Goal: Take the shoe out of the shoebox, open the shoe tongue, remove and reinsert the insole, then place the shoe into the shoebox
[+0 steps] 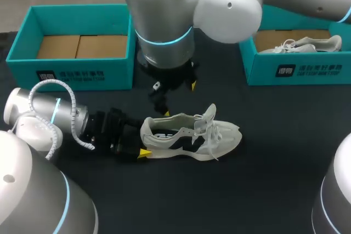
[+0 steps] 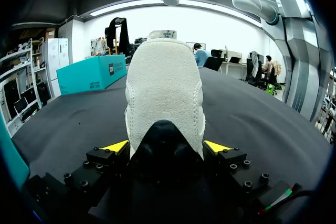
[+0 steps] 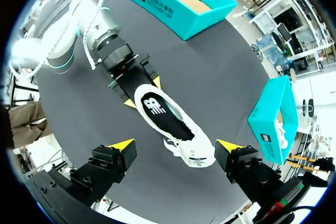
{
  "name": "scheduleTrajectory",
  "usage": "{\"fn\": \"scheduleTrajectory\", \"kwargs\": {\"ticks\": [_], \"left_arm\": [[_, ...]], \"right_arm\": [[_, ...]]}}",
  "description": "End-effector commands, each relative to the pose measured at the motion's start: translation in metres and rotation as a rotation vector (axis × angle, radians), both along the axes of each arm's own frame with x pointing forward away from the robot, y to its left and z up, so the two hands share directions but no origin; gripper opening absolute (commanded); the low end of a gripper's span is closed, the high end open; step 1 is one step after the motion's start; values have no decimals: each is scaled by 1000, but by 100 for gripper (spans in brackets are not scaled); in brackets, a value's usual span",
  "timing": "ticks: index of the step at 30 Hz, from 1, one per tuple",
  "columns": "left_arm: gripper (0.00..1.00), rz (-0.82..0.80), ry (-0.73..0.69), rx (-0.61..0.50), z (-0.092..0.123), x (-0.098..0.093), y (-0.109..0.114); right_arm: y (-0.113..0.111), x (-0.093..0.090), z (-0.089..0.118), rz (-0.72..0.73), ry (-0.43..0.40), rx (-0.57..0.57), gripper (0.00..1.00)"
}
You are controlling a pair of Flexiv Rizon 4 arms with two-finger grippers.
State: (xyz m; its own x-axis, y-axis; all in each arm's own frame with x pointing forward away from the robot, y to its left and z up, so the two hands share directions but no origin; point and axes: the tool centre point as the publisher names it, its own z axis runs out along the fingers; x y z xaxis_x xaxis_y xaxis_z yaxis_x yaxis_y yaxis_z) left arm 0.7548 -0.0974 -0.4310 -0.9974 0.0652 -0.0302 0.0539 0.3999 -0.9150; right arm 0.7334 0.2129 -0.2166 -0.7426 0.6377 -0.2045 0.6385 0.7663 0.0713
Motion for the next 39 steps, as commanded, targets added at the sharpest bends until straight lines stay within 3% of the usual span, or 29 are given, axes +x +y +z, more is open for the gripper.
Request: {"fn": "scheduleTrajectory", "kwargs": {"ticks": [1,6,7,9,11,23,24,25,30,39], "left_arm": [[0,1,-1,0,-3,0,0],[0,1,-1,0,-3,0,0],[0,1,-1,0,-3,0,0],[0,1,-1,0,-3,0,0],[0,1,-1,0,-3,0,0],[0,1,-1,0,-3,0,0],[0,1,-1,0,-3,0,0],[0,1,-1,0,-3,0,0],[0,1,-1,0,-3,0,0],[0,1,-1,0,-3,0,0]], "right_arm": [[1,10,-11,527,177,107,100],[13,9,-30,739,309,182,100],[17,8,-34,781,299,219,100],[21,6,-40,845,344,203,100],[25,4,-41,912,253,254,100],[25,4,-41,912,253,254,100],[26,4,-40,893,279,218,26],[26,4,-39,850,289,190,0],[23,0,-45,706,287,106,0],[15,-6,-74,618,237,71,0]]}}
